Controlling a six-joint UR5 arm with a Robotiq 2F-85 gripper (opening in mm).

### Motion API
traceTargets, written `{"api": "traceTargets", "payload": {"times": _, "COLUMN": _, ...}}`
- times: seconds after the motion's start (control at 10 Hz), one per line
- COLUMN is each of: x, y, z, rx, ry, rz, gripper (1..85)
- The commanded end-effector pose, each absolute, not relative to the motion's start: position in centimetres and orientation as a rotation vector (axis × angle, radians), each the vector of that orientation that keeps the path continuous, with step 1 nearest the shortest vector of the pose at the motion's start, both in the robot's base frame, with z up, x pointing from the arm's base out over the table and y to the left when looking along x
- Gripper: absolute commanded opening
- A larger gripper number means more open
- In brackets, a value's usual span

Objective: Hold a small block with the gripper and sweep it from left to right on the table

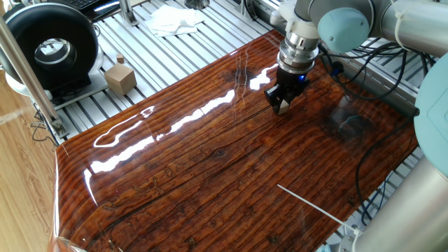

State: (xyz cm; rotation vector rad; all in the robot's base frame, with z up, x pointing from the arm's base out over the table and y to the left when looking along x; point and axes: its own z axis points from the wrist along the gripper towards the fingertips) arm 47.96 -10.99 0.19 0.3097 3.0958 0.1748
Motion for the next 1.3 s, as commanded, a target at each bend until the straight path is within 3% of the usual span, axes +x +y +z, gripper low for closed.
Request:
{"api": "traceTargets", "payload": {"times": 0.0, "x": 48.18, "y": -10.73, "z": 0.3, "rx": 0.328, "ry": 3.088, "rz": 0.191, "gripper": 1.0}}
{"api": "traceTargets", "payload": {"times": 1.2, "x": 48.35, "y": -10.25, "z": 0.28, "rx": 0.347, "ry": 3.085, "rz": 0.177, "gripper": 1.0}}
